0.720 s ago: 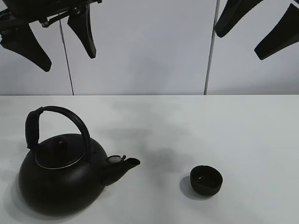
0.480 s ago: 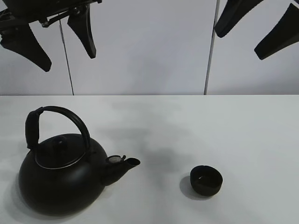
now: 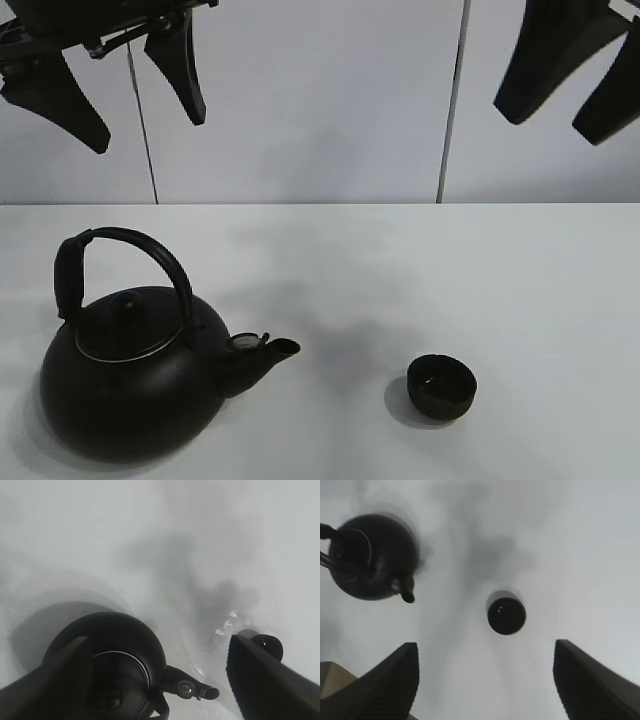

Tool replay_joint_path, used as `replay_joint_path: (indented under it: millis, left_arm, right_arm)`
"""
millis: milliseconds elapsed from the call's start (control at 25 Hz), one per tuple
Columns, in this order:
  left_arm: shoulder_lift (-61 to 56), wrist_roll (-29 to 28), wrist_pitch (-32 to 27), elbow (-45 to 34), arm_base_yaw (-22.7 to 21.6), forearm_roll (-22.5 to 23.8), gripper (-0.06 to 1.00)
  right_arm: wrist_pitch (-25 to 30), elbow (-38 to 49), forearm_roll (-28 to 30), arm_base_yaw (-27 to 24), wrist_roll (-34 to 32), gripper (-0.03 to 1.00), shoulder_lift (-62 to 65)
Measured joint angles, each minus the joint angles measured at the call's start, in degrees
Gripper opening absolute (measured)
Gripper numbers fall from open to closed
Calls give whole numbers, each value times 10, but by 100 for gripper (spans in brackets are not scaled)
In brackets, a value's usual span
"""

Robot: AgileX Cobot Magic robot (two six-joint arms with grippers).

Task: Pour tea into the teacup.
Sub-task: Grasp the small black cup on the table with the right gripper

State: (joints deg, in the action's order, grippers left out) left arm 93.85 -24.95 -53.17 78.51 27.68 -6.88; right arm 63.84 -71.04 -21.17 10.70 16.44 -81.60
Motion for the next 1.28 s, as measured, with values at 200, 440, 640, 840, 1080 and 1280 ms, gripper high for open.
replay_joint_path:
  millis: [200,440,640,840,1080,1280]
  left_arm:
    - [0,0,0,0,0,1,54]
    - [0,0,1,0,0,1,54]
    - [0,0,1,0,0,1,54]
    - [0,0,1,0,0,1,54]
    - [0,0,1,0,0,1,54]
    - [0,0,1,0,0,1,54]
  right_arm:
    - [33,0,86,46,-8,52,-12]
    - [24,0,164,122,-51,52,-53]
    - [15,0,182,127,-63,56,-99]
    - [4,0,178,127,-64,65,-155]
    - [-37,27,151,127,-64,65,-190]
    - [-59,53,144,127,-64,65,-199]
